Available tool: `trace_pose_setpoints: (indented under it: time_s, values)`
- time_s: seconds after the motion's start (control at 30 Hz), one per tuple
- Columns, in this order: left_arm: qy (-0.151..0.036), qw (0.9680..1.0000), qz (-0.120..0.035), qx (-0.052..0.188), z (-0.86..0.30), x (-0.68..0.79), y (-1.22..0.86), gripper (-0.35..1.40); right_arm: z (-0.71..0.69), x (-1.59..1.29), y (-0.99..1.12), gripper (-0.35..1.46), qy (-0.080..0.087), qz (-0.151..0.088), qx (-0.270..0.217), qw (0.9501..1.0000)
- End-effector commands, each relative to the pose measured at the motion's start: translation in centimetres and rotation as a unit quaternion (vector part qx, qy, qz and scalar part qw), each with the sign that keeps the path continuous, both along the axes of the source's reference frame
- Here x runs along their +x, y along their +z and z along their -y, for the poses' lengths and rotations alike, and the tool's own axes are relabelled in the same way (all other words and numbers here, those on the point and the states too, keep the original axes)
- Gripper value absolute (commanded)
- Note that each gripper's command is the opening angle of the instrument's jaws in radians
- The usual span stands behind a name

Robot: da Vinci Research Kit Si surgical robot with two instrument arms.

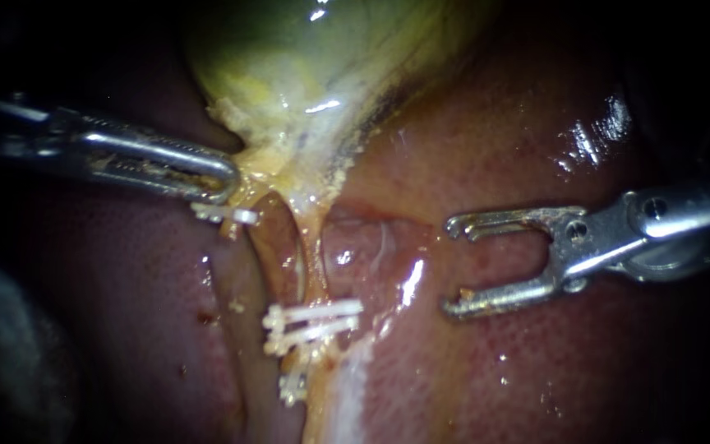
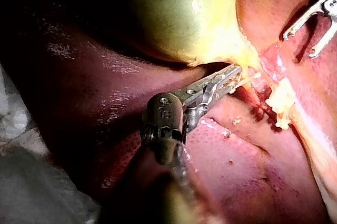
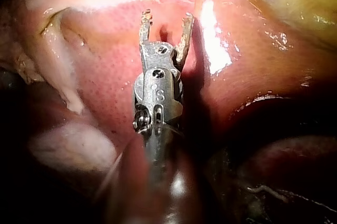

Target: Going back second clip right tube

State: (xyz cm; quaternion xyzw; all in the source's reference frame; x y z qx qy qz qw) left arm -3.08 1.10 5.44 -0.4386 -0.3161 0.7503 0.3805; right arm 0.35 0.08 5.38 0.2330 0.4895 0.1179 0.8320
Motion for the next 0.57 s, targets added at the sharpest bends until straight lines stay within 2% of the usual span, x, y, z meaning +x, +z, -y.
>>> trace_pose_setpoints:
  time_s: [0.03,0.27,0.57]
  values:
    - [-0.002,1.0,-0.002,-0.001,0.01,-0.04,0.03,-0.35,0.0,0.0,0.0,0.48,0.0,0.0,0.0,1.0]
    - [-0.002,1.0,-0.006,-0.004,0.02,-0.19,0.19,-0.35,0.0,-0.01,-0.01,0.48,0.0,0.0,0.0,1.0]
    - [-0.002,1.0,-0.006,-0.004,0.01,-0.2,0.22,-0.35,-0.03,-0.01,-0.06,0.48,0.0,0.001,0.002,1.0]
